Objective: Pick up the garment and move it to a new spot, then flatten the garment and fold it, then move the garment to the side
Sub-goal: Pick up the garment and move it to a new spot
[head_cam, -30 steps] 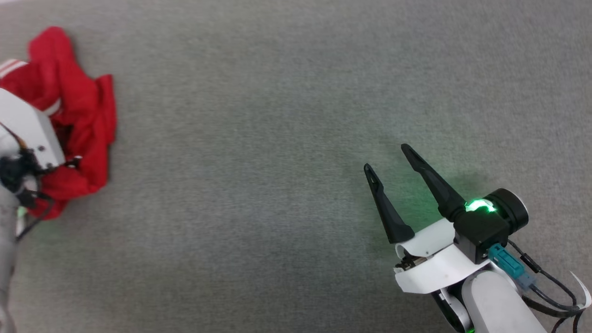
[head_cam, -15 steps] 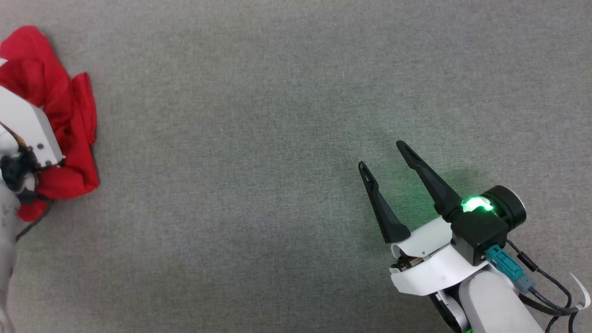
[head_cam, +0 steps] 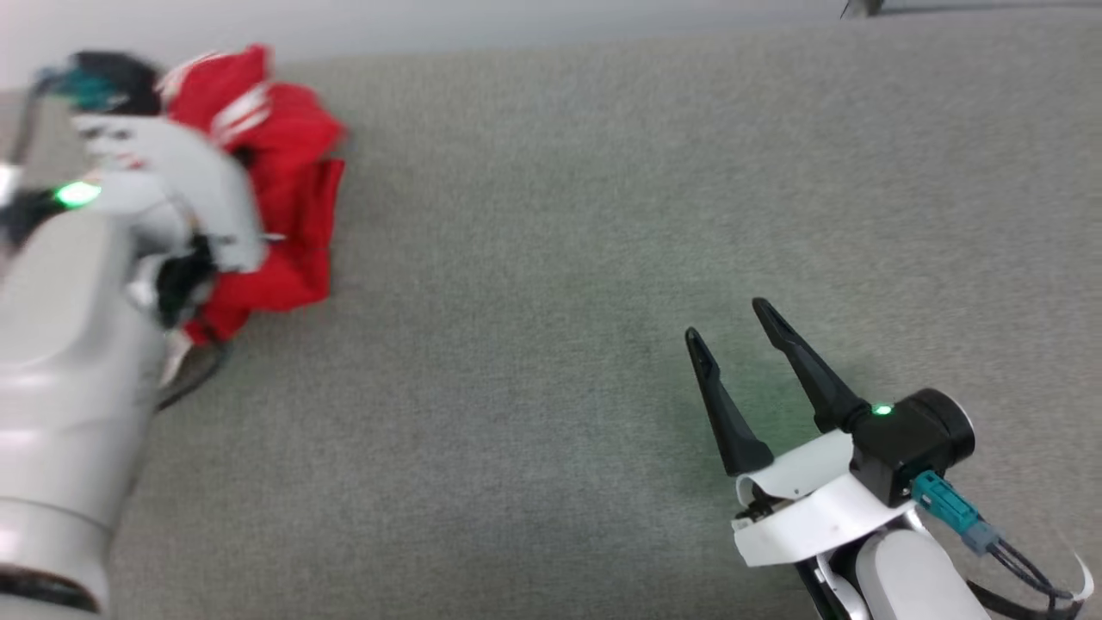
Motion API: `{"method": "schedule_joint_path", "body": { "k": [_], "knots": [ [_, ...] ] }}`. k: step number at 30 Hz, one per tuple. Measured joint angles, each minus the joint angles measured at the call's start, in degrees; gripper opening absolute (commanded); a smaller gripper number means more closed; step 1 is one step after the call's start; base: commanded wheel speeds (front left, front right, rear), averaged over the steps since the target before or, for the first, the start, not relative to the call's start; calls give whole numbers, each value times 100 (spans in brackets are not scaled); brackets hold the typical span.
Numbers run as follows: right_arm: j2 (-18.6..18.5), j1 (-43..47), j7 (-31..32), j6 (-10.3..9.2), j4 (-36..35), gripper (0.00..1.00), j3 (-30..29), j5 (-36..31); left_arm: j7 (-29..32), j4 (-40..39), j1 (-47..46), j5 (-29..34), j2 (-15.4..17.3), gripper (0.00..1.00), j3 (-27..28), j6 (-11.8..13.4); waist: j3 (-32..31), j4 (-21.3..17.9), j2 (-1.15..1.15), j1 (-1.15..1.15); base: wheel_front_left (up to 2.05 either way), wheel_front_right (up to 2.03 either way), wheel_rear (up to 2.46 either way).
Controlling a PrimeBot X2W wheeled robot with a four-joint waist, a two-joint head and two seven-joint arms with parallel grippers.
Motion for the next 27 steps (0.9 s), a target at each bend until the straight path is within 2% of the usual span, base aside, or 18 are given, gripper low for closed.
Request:
{"method": "schedule_joint_path", "body": {
  "k": [3,4,5,10,16,19,22,27],
  "knots": [
    [32,80,-5,0,16,100,-76,34,44,-333,-58,-136,-119,0,-312,0,-101,-59,0,0,0,0,0],
    [45,116,-7,0,-20,100,-169,74,80,-690,-96,-300,-224,0,-624,0,-169,-151,0,0,0,0,0],
    [45,116,-7,0,-20,100,-169,74,80,-690,-96,-300,-224,0,-624,0,-169,-151,0,0,0,0,0],
    [80,183,-8,0,-141,100,-403,177,27,-1525,-268,-488,-434,0,-1548,-1,-236,-450,0,0,0,0,0],
    [83,180,-21,0,-269,100,-600,517,-48,-1944,-425,-931,-769,0,-2454,-1,-198,-850,0,0,0,0,0],
    [83,179,-21,-1,-287,100,-605,561,-255,-2068,-523,-1568,-975,0,-2417,-1,-155,-1044,0,0,0,0,0],
    [87,204,-22,-1,-290,100,-581,597,-400,-2083,-531,-2383,-1121,0,-2121,-1,-131,-1222,0,0,0,0,0],
    [87,295,-22,0,-313,100,-563,651,-378,-1678,-367,-2889,-956,0,-2068,0,-123,-1441,0,0,0,0,0]
  ]
}}
